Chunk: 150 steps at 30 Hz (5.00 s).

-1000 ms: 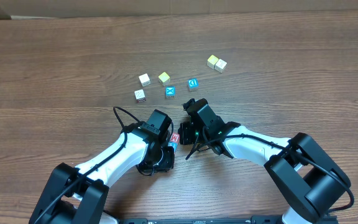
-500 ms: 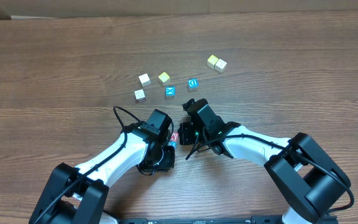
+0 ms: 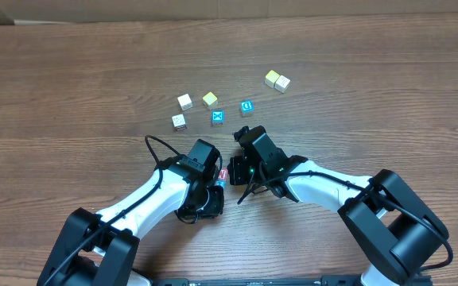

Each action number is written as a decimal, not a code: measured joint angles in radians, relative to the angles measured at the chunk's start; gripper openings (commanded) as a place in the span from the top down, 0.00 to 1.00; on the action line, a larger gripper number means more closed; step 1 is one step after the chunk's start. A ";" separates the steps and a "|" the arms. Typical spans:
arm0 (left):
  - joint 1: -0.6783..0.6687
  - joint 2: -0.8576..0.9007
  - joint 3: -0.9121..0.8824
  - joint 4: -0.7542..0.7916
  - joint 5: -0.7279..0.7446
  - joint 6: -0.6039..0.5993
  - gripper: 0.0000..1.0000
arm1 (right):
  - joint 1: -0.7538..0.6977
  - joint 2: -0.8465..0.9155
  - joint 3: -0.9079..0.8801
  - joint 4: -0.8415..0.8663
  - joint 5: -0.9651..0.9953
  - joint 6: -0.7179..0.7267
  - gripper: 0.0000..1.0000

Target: Flip 3 blocks

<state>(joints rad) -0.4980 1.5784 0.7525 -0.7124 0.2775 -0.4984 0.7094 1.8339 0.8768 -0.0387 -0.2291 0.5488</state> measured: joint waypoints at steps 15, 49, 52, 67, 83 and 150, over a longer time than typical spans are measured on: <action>-0.033 0.000 0.000 0.014 0.000 0.000 0.96 | 0.000 0.000 0.000 0.000 0.000 0.000 0.96; -0.033 0.000 0.001 -0.019 -0.065 -0.048 0.96 | 0.000 0.000 0.000 0.019 0.000 0.000 0.96; -0.033 0.000 0.001 -0.019 -0.065 -0.049 0.96 | 0.000 0.000 0.000 0.019 0.000 0.000 0.96; -0.033 0.000 0.002 0.003 -0.064 -0.049 0.96 | 0.000 0.000 0.000 0.020 -0.003 0.000 0.96; -0.033 0.000 0.002 0.003 -0.065 -0.049 0.96 | 0.000 0.000 0.000 0.022 -0.022 -0.014 0.96; -0.033 -0.317 0.002 -0.270 -0.164 -0.136 0.96 | -0.127 -0.001 0.020 -0.121 0.019 0.052 0.96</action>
<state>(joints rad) -0.5308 1.2610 0.7544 -0.9821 0.1139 -0.6342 0.5819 1.8332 0.8967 -0.1600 -0.2100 0.6010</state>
